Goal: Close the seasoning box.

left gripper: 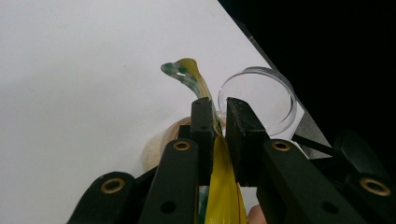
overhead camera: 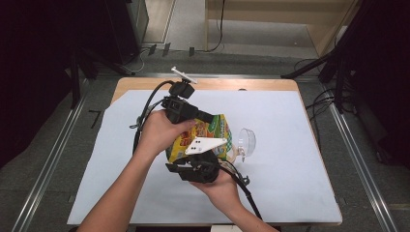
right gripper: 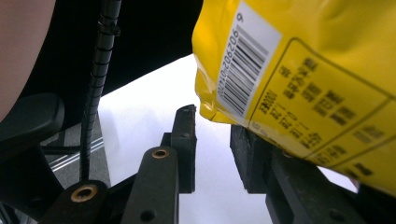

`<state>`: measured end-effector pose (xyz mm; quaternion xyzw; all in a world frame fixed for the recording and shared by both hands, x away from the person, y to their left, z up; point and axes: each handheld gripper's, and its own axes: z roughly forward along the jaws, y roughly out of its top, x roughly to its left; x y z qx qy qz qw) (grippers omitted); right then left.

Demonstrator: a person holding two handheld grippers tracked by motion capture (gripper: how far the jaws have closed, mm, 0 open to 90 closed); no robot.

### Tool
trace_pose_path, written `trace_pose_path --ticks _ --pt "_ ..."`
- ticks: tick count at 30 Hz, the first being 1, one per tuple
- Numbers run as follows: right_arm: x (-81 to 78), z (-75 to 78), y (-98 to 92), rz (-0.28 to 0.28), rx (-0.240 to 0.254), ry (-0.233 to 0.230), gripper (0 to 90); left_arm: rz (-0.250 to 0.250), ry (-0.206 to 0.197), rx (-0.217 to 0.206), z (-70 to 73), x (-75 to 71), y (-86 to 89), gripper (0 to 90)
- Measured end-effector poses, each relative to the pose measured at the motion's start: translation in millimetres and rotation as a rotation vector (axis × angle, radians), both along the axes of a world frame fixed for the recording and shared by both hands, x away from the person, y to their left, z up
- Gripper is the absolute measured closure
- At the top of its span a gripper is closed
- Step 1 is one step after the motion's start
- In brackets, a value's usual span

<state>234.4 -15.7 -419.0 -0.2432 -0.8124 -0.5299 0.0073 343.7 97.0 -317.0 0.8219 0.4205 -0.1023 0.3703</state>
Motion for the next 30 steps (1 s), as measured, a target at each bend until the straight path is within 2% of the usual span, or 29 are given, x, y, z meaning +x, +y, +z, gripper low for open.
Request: trace_pose_path --ticks 15,21,25,30 --pt "-0.1 -0.7 0.3 0.000 -0.004 -0.005 72.7 -0.004 -0.005 -0.004 0.6 -2.0 0.0 81.5" --pt "-1.2 -1.9 0.9 0.002 -0.006 -0.015 72.8 -0.003 -0.021 -0.010 0.8 -6.0 1.6 81.3" --pt "-0.8 -2.8 1.6 0.004 -0.008 -0.013 72.7 -0.002 -0.020 -0.030 0.2 -6.5 4.6 81.2" --pt "-1.2 -3.0 2.5 0.003 -0.010 -0.015 72.6 0.000 -0.037 -0.024 1.4 -9.8 4.2 81.2"
